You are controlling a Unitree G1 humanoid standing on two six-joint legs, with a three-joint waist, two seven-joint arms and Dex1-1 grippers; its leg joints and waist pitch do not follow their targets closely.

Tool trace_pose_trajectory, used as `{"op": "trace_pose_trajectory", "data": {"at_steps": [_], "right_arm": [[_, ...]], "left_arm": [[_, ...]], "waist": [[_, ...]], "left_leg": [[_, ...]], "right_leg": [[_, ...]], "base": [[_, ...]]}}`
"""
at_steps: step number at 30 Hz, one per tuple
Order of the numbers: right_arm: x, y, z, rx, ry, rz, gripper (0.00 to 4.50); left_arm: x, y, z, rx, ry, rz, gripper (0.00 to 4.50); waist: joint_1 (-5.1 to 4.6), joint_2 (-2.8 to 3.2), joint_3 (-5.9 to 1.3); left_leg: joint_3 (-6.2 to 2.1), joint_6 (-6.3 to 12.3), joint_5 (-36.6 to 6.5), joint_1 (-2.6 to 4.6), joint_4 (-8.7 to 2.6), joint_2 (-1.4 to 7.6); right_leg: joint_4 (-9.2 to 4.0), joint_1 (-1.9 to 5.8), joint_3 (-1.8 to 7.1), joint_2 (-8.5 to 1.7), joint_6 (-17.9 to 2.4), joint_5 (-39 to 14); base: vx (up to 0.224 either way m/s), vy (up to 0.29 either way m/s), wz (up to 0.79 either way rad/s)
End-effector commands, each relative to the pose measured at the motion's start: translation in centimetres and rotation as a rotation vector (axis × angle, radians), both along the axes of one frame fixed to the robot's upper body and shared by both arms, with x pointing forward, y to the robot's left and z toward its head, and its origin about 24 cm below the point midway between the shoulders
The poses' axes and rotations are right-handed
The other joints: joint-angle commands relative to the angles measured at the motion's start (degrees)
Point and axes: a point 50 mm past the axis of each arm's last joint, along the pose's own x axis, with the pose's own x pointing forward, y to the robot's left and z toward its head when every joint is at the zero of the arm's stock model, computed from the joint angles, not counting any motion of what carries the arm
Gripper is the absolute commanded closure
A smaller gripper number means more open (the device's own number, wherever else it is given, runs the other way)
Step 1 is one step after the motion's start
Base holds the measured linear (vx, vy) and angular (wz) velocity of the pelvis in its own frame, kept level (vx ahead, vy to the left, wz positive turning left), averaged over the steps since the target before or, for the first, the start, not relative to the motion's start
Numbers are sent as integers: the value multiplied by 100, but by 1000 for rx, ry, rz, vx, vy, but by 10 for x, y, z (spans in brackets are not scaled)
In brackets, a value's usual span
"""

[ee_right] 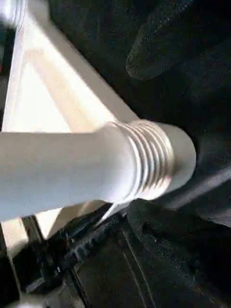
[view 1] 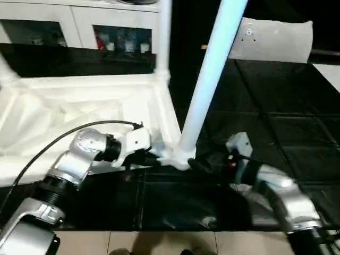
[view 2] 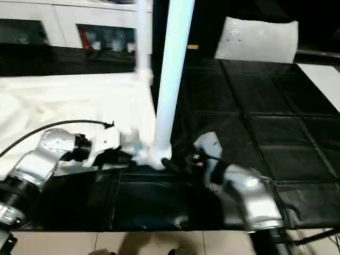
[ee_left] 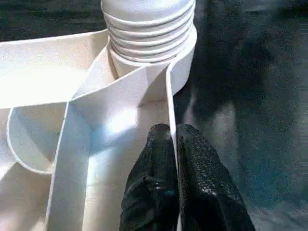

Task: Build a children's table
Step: Insert table leg to table base, then rotate leg to tighten

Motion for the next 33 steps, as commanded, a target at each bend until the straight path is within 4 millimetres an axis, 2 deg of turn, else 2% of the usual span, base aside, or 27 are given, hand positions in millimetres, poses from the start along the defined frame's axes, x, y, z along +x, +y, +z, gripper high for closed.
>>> {"op": "trace_pose_trajectory", "data": {"at_steps": [1, 5, 9, 11, 14, 17, 21, 22, 26, 30, 33], "right_arm": [[2, 5, 8, -24, -27, 84, 2], [1, 9, 9, -52, -13, 180, 2], [4, 15, 10, -62, -7, 256, 18], [5, 18, 10, -73, -3, 284, 47], [6, 19, 10, -85, 4, 310, 66], [6, 19, 8, -103, 25, 356, 100], [5, 18, 6, -124, 53, 394, 121], [5, 18, 5, -127, 56, 399, 140], [6, 17, 5, -128, 63, 406, 168], [6, 19, 4, -128, 78, 429, 177], [5, 20, 3, -127, 92, 440, 178]], "left_arm": [[-7, -10, -5, 51, 50, -154, 450], [-8, -13, -5, 63, 58, -212, 450], [-9, -17, -4, 72, 61, -259, 450], [-9, -18, -4, 73, 63, -271, 450], [-9, -20, -4, 74, 64, -285, 450], [-9, -20, -5, 82, 66, -303, 450], [-10, -19, -6, 91, 71, -312, 450], [-10, -19, -6, 92, 72, -313, 450], [-10, -18, -6, 96, 72, -314, 450], [-9, -17, -7, 98, 76, -310, 450], [-9, -16, -7, 99, 80, -305, 450]], "waist": [[-8, 35, -367], [11, 35, -374], [64, 8, -394], [81, 7, -396], [93, -4, -389], [94, -38, -386], [98, -48, -386], [99, -63, -386], [108, -60, -387], [107, -56, -391], [112, -51, -383]], "left_leg": [[-51, 585, -95, 23, -339, 331], [-50, 548, -116, 29, -330, 344], [-47, 568, 13, 34, -311, 342], [-46, 559, -8, 29, -304, 340], [-51, 489, -90, 20, -306, 337], [-50, 443, -137, 24, -304, 340], [-53, 487, -65, 13, -294, 331], [-49, 494, -62, 19, -293, 334], [-53, 474, -83, 16, -291, 337], [-51, 508, -10, 15, -284, 332], [-53, 500, -41, 11, -287, 330]], "right_leg": [[-320, 353, 326, -520, -1537, 178], [-310, 348, 326, -528, -1546, 121], [-266, 348, 322, -529, -1581, 319], [-264, 351, 323, -536, -1582, 299], [-279, 353, 319, -538, -1536, 93], [-281, 346, 319, -537, -1497, -16], [-262, 352, 316, -531, -1493, 77], [-268, 348, 316, -530, -1487, 66], [-267, 347, 314, -537, -1479, -14], [-248, 350, 311, -528, -1521, 146], [-260, 354, 310, -532, -1502, 78]], "base": [[0, 0, 0], [0, 0, 0], [0, 0, 0], [0, 0, 0], [0, 0, 0], [0, 0, 0], [0, 0, 0], [0, 0, 0], [0, 0, 0], [0, 0, 0], [0, 0, 0]]}}
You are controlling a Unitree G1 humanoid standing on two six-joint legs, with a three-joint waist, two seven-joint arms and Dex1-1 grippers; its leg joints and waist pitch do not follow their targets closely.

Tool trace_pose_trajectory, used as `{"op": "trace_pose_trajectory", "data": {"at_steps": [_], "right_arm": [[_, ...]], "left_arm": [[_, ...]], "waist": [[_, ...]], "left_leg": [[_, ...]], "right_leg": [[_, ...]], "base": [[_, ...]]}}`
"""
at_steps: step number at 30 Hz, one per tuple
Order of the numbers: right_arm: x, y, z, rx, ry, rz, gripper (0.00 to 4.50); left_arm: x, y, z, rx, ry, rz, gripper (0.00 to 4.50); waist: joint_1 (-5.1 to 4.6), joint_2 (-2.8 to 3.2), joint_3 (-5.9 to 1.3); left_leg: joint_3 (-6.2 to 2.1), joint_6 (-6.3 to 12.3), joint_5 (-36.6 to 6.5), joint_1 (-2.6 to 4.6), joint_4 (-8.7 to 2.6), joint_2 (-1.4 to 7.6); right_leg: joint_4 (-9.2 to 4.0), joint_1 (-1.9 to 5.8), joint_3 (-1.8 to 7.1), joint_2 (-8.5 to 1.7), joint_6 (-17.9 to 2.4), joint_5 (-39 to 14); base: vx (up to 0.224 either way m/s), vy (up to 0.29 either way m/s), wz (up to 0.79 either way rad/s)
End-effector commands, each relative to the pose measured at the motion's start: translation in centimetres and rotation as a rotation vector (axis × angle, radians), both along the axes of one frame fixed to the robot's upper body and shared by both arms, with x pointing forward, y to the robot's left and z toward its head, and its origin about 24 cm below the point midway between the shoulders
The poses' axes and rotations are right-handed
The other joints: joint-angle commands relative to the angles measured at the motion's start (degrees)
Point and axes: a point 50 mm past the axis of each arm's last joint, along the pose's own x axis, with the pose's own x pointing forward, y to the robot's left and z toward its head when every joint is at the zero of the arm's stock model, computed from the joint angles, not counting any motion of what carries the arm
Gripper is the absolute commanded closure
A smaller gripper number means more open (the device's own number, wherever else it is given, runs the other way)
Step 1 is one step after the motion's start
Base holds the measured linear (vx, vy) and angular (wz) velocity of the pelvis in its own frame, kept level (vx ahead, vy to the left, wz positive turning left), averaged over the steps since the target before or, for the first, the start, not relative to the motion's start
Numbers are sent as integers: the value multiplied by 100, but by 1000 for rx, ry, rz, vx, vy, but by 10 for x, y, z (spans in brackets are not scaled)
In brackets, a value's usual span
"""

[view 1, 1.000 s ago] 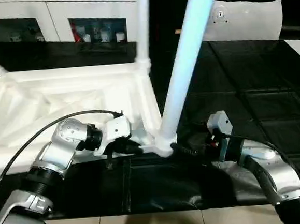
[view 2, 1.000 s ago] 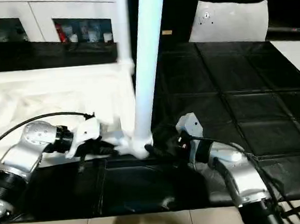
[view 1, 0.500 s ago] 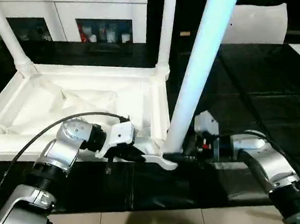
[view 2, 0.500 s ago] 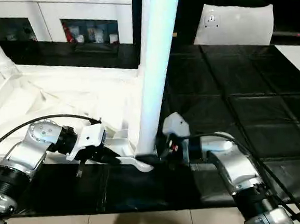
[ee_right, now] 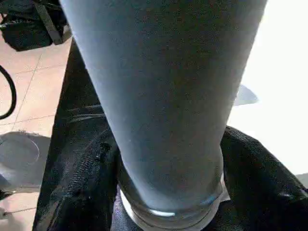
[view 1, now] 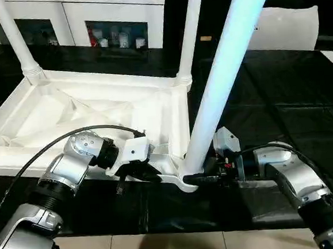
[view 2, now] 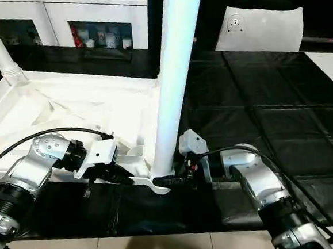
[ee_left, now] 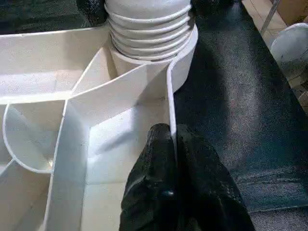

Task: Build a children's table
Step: Rotate leg to tighten

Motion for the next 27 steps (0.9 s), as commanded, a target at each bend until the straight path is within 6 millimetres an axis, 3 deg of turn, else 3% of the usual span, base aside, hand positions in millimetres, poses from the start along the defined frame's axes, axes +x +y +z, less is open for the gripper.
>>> {"op": "trace_pose_trajectory", "data": {"at_steps": [1, 5, 7, 9, 13, 14, 17, 20, 22, 27], "right_arm": [[-3, 0, -4, -20, 34, 30, 178], [-5, 3, -7, 12, 73, -3, 178], [-5, 8, -9, 43, 94, -74, 178], [-4, 11, -10, 51, 95, -106, 178], [2, 26, -18, 69, 94, -307, 178], [5, 33, -22, 86, 108, -404, 178], [12, 47, -28, 109, 131, -580, 179], [17, 59, -31, 110, 144, -698, 180], [23, 68, -32, 105, 154, -798, 180], [36, 80, -24, 117, 137, -932, 180]], "left_arm": [[-5, -7, -6, 54, 32, -87, 450], [-3, -8, -5, 21, 38, -28, 450], [0, -10, -4, 5, 22, 46, 450], [1, -11, -5, 3, 13, 77, 450], [7, -27, -5, -83, 1, 270, 450], [9, -34, -5, -108, -7, 330, 450], [13, -51, -6, -153, -35, 455, 450], [17, -65, -6, -184, -61, 560, 450], [21, -77, -3, -205, -83, 653, 450], [25, -89, 1, -162, -149, 714, 450]], "waist": [[-24, 33, -374], [-27, 27, -374], [-27, 80, -350], [-41, 59, -343], [-84, 76, -261], [-117, 75, -231], [-216, 43, -221], [-305, 48, -226], [-332, 62, -231], [-366, 61, -262]], "left_leg": [[-53, 469, -77, 20, -365, 338], [-51, 461, -68, 21, -367, 336], [-57, 403, -147, 28, -386, 351], [-67, 319, -298, 16, -400, 335], [-84, -22, -951, 39, -454, 339], [-116, -130, -1264, 63, -488, 333], [-156, -154, -1452, 43, -512, 305], [-163, -149, -1532, 85, -513, 312], [-150, -31, -1397, 72, -509, 300], [-126, 26, -1097, 49, -505, 302]], "right_leg": [[-342, 348, 313, -512, -1498, 32], [-335, 350, 314, -502, -1519, 72], [-345, 335, 319, -509, -1542, 43], [-380, 353, 309, -511, -1479, -236], [-528, 295, 313, -524, -1170, -1624], [-591, 247, 308, -516, -935, -2317], [-659, 257, 288, -523, -713, -2757], [-685, 206, 296, -522, -709, -2778], [-688, 218, 308, -509, -757, -2478], [-618, 247, 325, -488, -901, -1746]], "base": [[0, 0, 0], [0, 0, 0], [0, 0, 0], [0, 0, 0], [0, 0, 0], [0, 0, 0], [0, 0, 0], [0, 0, 0], [0, 0, 0], [0, 0, 0]]}}
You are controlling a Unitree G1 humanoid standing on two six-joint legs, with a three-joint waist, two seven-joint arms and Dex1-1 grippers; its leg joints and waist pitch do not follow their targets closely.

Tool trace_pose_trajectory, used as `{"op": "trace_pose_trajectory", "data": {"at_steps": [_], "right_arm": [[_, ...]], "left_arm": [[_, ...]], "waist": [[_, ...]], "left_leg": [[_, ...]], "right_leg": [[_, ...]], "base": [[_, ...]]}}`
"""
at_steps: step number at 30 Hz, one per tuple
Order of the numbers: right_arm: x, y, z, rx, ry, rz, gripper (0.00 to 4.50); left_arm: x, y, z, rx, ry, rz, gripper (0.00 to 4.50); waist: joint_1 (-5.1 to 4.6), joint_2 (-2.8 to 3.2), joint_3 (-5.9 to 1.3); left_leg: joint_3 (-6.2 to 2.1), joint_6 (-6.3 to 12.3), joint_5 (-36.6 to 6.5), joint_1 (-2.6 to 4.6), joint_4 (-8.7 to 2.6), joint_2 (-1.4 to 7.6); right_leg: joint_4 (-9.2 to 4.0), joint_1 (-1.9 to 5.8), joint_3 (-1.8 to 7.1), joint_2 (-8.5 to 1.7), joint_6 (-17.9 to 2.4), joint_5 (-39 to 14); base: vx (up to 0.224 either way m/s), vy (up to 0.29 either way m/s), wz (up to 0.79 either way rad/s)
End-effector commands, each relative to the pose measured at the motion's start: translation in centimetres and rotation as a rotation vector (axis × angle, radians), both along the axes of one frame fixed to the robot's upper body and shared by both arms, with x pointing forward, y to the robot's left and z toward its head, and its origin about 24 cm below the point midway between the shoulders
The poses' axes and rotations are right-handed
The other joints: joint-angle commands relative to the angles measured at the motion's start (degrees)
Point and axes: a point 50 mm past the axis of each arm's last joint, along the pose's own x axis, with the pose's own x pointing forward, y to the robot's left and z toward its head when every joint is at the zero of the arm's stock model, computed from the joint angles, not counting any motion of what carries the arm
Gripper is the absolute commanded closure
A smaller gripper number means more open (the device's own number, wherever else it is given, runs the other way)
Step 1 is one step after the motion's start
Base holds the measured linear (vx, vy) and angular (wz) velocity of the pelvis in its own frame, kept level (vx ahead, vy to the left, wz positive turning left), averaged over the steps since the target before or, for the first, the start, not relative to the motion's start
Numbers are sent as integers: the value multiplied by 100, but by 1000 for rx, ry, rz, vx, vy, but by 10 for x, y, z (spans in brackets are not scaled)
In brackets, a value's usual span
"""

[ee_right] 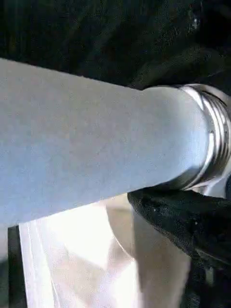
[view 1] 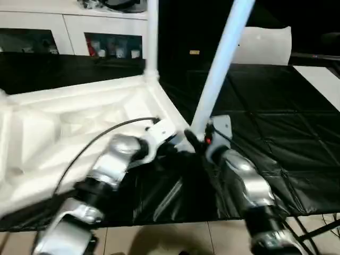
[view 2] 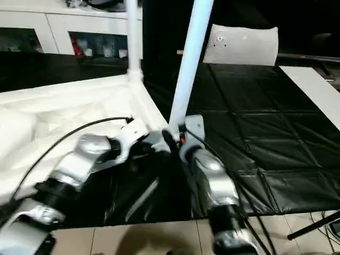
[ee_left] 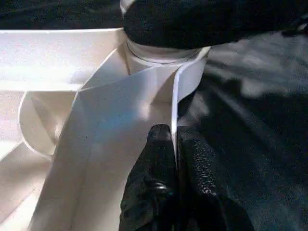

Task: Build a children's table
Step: Rotate leg to tighten

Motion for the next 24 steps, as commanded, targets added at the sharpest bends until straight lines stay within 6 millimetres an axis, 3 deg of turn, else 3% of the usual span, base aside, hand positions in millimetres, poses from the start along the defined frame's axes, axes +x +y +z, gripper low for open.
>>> {"op": "trace_pose_trajectory", "data": {"at_steps": [1, 8, 12, 13, 15, 18, 24], "right_arm": [[-9, 40, -9, 48, 63, 121, 124], [-6, 32, -3, 77, 12, 102, 64], [-10, 5, 2, 63, -77, 145, 26], [-14, -16, 5, 39, -130, 213, 21], [-15, -21, 6, 33, -143, 233, 6], [-24, -43, 13, -34, -189, 406, 6], [-32, -58, 19, -73, -179, 603, 6]], "left_arm": [[2, -25, 13, -46, -73, 3, 450], [2, -10, 7, 8, -73, -15, 450], [-3, 9, 3, 18, -77, -120, 450], [-6, 20, 1, 24, -78, -206, 450], [-7, 22, 1, 28, -75, -226, 450], [-13, 33, -2, 42, -29, -352, 450], [-21, 38, 0, 22, 43, -495, 450]], "waist": [[-2, 34, -273], [24, 37, -297], [34, 42, -323], [60, 40, -335], [51, 44, -345], [55, 52, -340], [90, 51, -325]], "left_leg": [[-124, 98, -1034, -51, -479, 307], [-97, 276, -632, -77, -464, 303], [-96, 358, -466, -90, -449, 311], [-97, 442, -378, -97, -433, 311], [-78, 559, -249, -108, -417, 316], [-66, 640, -328, -116, -401, 305], [-61, 653, -444, -93, -405, 345]], "right_leg": [[-489, 168, 318, -487, -966, -1575], [-446, 221, 319, -494, -1121, -984], [-417, 237, 317, -490, -1174, -695], [-406, 250, 317, -489, -1193, -504], [-359, 245, 321, -480, -1275, -156], [-372, 250, 300, -472, -1396, -193], [-366, 228, 310, -496, -1501, -383]], "base": [[0, 0, 0], [0, 0, 0], [0, 0, 0], [0, 0, 0], [0, 0, 0], [0, 0, 0], [0, 0, 0]]}}
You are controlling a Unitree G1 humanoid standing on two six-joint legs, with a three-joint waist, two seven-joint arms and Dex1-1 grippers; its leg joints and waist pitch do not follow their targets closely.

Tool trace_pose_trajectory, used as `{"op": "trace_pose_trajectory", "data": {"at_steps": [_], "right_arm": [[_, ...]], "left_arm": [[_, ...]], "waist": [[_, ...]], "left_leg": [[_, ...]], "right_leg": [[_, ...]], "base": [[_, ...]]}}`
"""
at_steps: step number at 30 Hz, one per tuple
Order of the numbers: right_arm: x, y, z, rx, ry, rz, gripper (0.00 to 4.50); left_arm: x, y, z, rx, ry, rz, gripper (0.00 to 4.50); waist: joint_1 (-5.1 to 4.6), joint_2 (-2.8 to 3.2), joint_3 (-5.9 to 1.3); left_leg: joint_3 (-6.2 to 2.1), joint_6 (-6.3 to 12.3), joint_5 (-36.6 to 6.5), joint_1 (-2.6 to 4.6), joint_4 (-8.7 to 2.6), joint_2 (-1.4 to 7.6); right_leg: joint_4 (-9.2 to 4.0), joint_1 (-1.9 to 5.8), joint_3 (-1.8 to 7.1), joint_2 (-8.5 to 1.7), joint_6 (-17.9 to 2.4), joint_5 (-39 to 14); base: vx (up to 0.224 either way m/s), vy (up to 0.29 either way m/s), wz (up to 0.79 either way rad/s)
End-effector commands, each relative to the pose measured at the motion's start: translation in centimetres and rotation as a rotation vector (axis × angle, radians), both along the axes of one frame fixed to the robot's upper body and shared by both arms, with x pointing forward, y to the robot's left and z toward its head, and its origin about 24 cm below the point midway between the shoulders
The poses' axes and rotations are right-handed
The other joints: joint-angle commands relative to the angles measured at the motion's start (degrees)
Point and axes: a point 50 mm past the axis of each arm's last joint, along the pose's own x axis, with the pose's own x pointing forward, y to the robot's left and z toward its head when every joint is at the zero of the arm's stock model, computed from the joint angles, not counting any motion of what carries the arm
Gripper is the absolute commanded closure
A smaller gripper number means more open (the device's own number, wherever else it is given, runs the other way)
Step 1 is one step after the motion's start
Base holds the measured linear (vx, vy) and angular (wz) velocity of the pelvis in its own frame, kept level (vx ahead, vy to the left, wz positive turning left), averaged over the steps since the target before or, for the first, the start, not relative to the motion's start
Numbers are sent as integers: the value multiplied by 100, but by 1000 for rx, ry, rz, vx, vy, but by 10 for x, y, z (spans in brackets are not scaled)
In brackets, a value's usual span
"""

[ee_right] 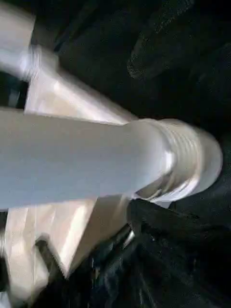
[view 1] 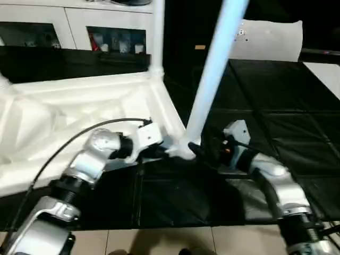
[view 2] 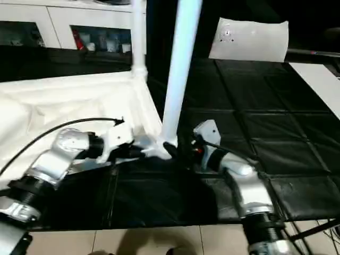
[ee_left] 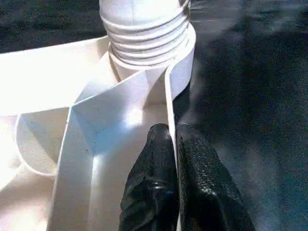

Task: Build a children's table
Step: Rotate leg to tighten

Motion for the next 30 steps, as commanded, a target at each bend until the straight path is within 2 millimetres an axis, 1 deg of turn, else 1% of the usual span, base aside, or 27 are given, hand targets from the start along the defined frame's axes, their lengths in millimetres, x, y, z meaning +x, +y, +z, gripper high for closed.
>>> {"op": "trace_pose_trajectory", "data": {"at_steps": [1, 3, 5, 6, 7, 8, 9, 10, 11, 12, 14, 15, 16, 18, 19, 21, 22, 23, 24, 25, 26, 27, 28, 30], "right_arm": [[-3, -2, 4, -10, 1, 83, 6], [-6, -4, 6, -41, -6, 147, 6], [-13, -5, 6, -84, 27, 276, 6], [-13, -5, 6, -84, 27, 276, 6], [-16, -6, 5, -105, 61, 359, 6], [-17, -6, 5, -114, 69, 382, 6], [-17, -5, 4, -122, 79, 400, 6], [-17, -5, 3, -128, 88, 416, 22], [-17, -4, 2, -132, 92, 426, 22], [-17, -3, 2, -136, 95, 434, 41], [-17, -1, -1, -151, 102, 466, 44], [-16, 0, -1, -152, 104, 472, 53], [-16, 0, -1, -152, 104, 472, 71], [-15, 2, -1, -153, 107, 485, 87], [-15, 2, -1, -153, 108, 490, 90], [-14, 4, 0, -150, 109, 503, 115], [-14, 4, 0, -149, 108, 506, 126], [-14, 5, 0, -148, 108, 512, 131], [-14, 5, 0, -149, 110, 522, 136], [-14, 5, 0, -149, 110, 522, 143], [-14, 6, 0, -149, 112, 528, 163], [-14, 6, -1, -149, 113, 532, 169], [-14, 7, -1, -149, 114, 538, 172], [-15, 8, -1, -147, 117, 544, 174]], "left_arm": [[-11, -8, -9, 1, 68, -134, 450], [-14, -4, -10, 31, 85, -192, 450], [-16, -1, -9, 52, 112, -251, 450], [-16, -1, -9, 52, 112, -251, 450], [-17, 1, -8, 64, 133, -290, 450], [-18, 1, -8, 70, 136, -305, 450], [-18, 1, -8, 75, 140, -321, 450], [-19, 0, -8, 81, 145, -341, 450], [-19, 0, -8, 85, 148, -352, 450], [-19, 0, -8, 88, 149, -362, 450], [-20, -2, -7, 96, 152, -396, 450], [-20, -3, -7, 96, 152, -402, 450], [-20, -3, -7, 96, 152, -402, 450], [-20, -4, -6, 99, 152, -419, 450], [-20, -5, -6, 100, 152, -427, 450], [-20, -6, -5, 100, 153, -438, 450], [-19, -6, -5, 101, 153, -441, 450], [-19, -6, -4, 102, 154, -446, 450], [-20, -6, -4, 104, 155, -451, 450], [-20, -6, -4, 104, 155, -451, 450], [-20, -6, -4, 105, 155, -455, 450], [-20, -5, -5, 106, 156, -456, 450], [-20, -5, -5, 109, 157, -458, 450], [-20, -4, -5, 111, 159, -459, 450]], "waist": [[16, 28, -330], [45, 33, -333], [88, 28, -333], [106, 22, -334], [114, 16, -339], [121, 21, -337], [123, 4, -342], [132, 10, -340], [137, 13, -342], [142, 11, -345], [151, -5, -353], [149, 7, -353], [154, 6, -356], [191, -8, -361], [212, -4, -363], [227, -17, -370], [233, -14, -370], [232, -17, -371], [227, -35, -367], [233, -24, -366], [234, -27, -365], [234, -38, -365], [242, -24, -364], [238, -32, -371]], "left_leg": [[-62, 588, -462, 10, -361, 337], [-59, 575, -430, 20, -359, 346], [-56, 596, -426, 34, -356, 346], [-53, 624, -398, 28, -354, 347], [-54, 649, -376, 23, -350, 342], [-59, 655, -368, 24, -352, 344], [-56, 654, -370, 23, -348, 351], [-59, 637, -380, 25, -349, 350], [-57, 625, -386, 30, -349, 350], [-62, 593, -388, 33, -354, 358], [-59, 580, -349, 35, -348, 359], [-58, 565, -328, 34, -349, 353], [-53, 565, -332, 37, -344, 352], [-51, 565, -307, 40, -340, 356], [-47, 567, -254, 45, -339, 360], [-47, 585, -204, 37, -333, 355], [-50, 593, -178, 33, -333, 357], [-49, 597, -177, 31, -330, 355], [-47, 589, -223, 32, -333, 356], [-49, 567, -255, 29, -332, 354], [-48, 550, -263, 30, -331, 356], [-47, 549, -255, 28, -330, 354], [-51, 539, -253, 30, -333, 353], [-51, 548, -195, 28, -329, 353]], "right_leg": [[-385, 325, 318, -496, -1525, -455], [-372, 322, 320, -497, -1544, -404], [-370, 322, 315, -491, -1546, -370], [-354, 325, 322, -496, -1553, -290], [-346, 333, 317, -497, -1565, -242], [-348, 332, 315, -499, -1571, -248], [-350, 328, 315, -508, -1580, -261], [-351, 326, 311, -510, -1593, -301], [-354, 321, 311, -511, -1591, -322], [-348, 323, 308, -515, -1596, -335], [-337, 323, 306, -514, -1620, -272], [-333, 320, 300, -510, -1639, -266], [-332, 321, 302, -510, -1642, -249], [-319, 329, 306, -514, -1623, -217], [-313, 325, 309, -516, -1619, -155], [-297, 333, 302, -510, -1625, -79], [-290, 334, 298, -513, -1628, -37], [-291, 336, 299, -514, -1625, -36], [-302, 331, 295, -516, -1621, -112], [-307, 334, 296, -519, -1614, -193], [-305, 334, 299, -518, -1602, -213], [-305, 336, 301, -517, -1592, -211], [-307, 336, 299, -520, -1577, -234], [-293, 338, 297, -513, -1578, -147]], "base": [[0, 0, 0], [0, 0, 0], [0, 0, 0], [0, 0, 0], [0, 0, 0], [0, 0, 0], [0, 0, 0], [0, 0, 0], [0, 0, 0], [0, 0, 0], [0, 0, 0], [0, 0, 0], [0, 0, 0], [0, 0, 0], [0, 0, 0], [0, 0, 0], [0, 0, 0], [0, 0, 0], [0, 0, 0], [0, 0, 0], [0, 0, 0], [0, 0, 0], [0, 0, 0], [0, 0, 0]]}}
